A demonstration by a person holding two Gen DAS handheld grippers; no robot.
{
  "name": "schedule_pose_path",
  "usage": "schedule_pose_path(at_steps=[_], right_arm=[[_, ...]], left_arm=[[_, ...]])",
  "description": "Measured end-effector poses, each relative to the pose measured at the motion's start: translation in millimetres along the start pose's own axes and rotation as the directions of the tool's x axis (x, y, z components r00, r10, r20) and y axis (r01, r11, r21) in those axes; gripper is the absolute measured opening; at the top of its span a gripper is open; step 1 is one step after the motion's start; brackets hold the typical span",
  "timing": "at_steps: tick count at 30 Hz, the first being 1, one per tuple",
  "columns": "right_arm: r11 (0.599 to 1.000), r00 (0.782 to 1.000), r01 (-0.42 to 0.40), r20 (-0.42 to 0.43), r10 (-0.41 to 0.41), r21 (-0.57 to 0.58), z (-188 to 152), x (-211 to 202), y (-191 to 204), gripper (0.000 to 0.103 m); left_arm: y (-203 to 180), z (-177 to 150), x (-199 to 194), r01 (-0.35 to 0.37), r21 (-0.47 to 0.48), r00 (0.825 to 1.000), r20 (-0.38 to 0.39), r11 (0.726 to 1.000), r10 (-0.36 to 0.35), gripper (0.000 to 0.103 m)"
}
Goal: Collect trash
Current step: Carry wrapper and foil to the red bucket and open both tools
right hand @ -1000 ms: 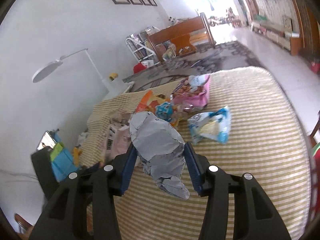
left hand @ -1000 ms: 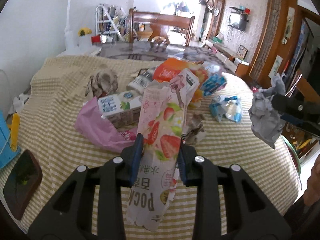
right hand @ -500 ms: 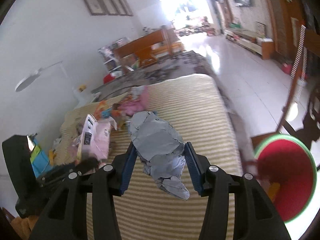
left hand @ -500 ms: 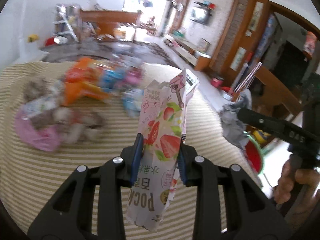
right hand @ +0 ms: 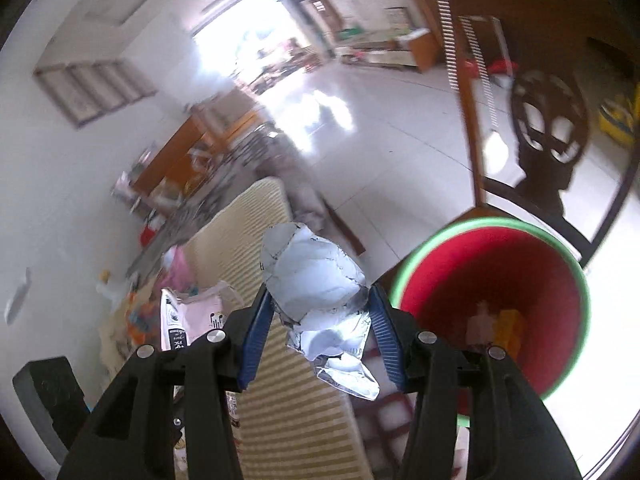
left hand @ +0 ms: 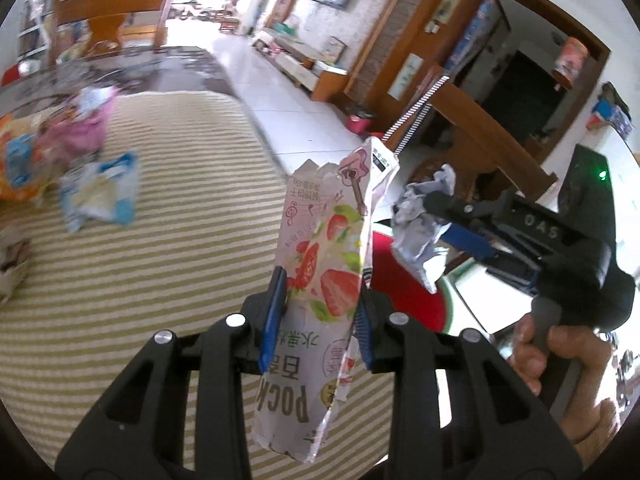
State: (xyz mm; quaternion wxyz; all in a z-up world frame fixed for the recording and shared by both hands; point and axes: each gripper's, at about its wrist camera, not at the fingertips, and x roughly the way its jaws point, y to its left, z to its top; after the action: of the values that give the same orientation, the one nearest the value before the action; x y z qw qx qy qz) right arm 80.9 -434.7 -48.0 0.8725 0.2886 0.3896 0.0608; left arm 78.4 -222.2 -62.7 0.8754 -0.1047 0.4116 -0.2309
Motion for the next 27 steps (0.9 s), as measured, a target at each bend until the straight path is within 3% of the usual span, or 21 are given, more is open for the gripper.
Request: schedule_pose_path(at_steps=[10, 14, 15, 17, 20, 27], right_arm=[[0.988, 0.986, 0.100, 0.124, -0.115, 0.116, 11, -23, -28, 0.048], [0.975, 0.968, 0.165, 0.166, -0.190, 0.152, 13, -28, -35, 0.058], [0.969, 0.960, 0.182, 0.181, -0.212, 0.165, 13, -31, -37, 0.064], [0.960, 0.942, 0.211, 0.224, -0.251, 0.186, 14, -38, -38, 0.072], [0.959, 0.935, 0.214, 0.245, -0.255, 0.184, 15, -40, -38, 0.074], [0.969, 0.951, 0.205, 0.206, -0.230, 0.137, 16, -26, -24, 0.075]], left_arm=[[-37, 19, 45, 0.055, 0.056, 0.997, -0.061, 0.997, -0.052, 0.031], [-39, 28, 60, 0.053, 0.059, 0.994, -0.102, 0.997, -0.047, 0.031], [-40, 27, 62, 0.056, 0.064, 0.992, -0.119, 0.996, -0.048, 0.034], [-42, 25, 64, 0.051, 0.070, 0.991, -0.123, 0.996, -0.042, 0.073], [-40, 22, 58, 0.048, 0.066, 0.995, -0.086, 0.997, -0.043, 0.075], [-21, 17, 39, 0.030, 0.024, 0.998, -0.064, 0.999, -0.029, 0.076]])
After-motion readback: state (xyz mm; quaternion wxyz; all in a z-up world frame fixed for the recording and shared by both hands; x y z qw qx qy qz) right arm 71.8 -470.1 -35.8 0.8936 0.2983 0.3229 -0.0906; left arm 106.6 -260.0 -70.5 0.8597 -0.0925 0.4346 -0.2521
